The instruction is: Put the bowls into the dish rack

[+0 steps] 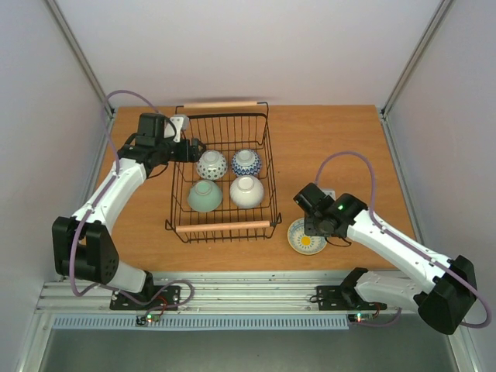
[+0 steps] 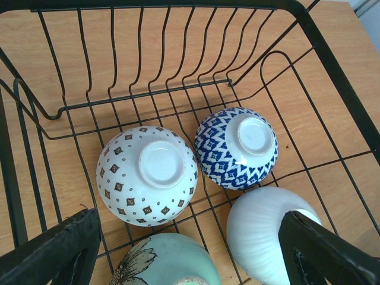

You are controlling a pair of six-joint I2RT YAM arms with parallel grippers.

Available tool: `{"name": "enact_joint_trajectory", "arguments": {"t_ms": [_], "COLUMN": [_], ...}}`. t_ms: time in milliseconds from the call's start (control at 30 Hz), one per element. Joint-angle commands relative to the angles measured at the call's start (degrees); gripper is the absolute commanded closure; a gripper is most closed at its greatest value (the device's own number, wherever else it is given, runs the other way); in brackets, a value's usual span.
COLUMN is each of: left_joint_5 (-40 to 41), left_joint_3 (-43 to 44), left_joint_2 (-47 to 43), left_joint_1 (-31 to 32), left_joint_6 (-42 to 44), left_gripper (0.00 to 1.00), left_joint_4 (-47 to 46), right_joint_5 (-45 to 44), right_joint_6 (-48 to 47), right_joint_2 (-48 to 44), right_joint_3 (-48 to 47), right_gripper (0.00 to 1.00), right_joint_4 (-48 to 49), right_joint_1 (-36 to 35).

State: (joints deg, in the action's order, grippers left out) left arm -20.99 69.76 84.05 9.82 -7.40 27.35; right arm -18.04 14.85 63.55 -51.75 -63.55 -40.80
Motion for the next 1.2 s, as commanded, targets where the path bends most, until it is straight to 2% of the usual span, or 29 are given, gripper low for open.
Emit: {"name": "enact_joint_trajectory", "arguments": {"t_ms": [0, 700, 1000, 1067, 1167], "left_joint_5": [0.0, -0.7, -0.2, -0.1, -0.1], "left_joint_3": [2.4, 1.9, 1.8, 1.9, 1.8], "left_joint_2": [0.0, -0.1, -0.3, -0.4, -0.4], "left_joint_1": [0.4, 0.5, 0.4, 0.4, 0.5], "left_joint_6": [1.2, 1.2, 1.4, 1.4, 1.4], "left_gripper": [0.17, 0.17, 0.17, 0.17, 0.17], "left_joint_4": [-0.5, -1.1, -1.2, -1.1, -1.1], "right_joint_5": [4.3, 3.3, 3.8, 3.8, 3.3], "right_joint_6": [5.3, 9.9, 9.7, 9.8, 10.1], "right_joint_2": [-2.1, -2.0, -0.9, -0.9, -1.3], "right_joint_3": [3.7, 10.8, 12.1, 12.3, 11.9], "right_gripper": [0.57, 0.61, 0.75, 0.8, 0.93], "right_joint_4": [-0.9, 0.1, 2.4, 2.3, 1.5], "right_joint_1": [0.8, 0.8, 0.9, 0.9, 0.8]}}
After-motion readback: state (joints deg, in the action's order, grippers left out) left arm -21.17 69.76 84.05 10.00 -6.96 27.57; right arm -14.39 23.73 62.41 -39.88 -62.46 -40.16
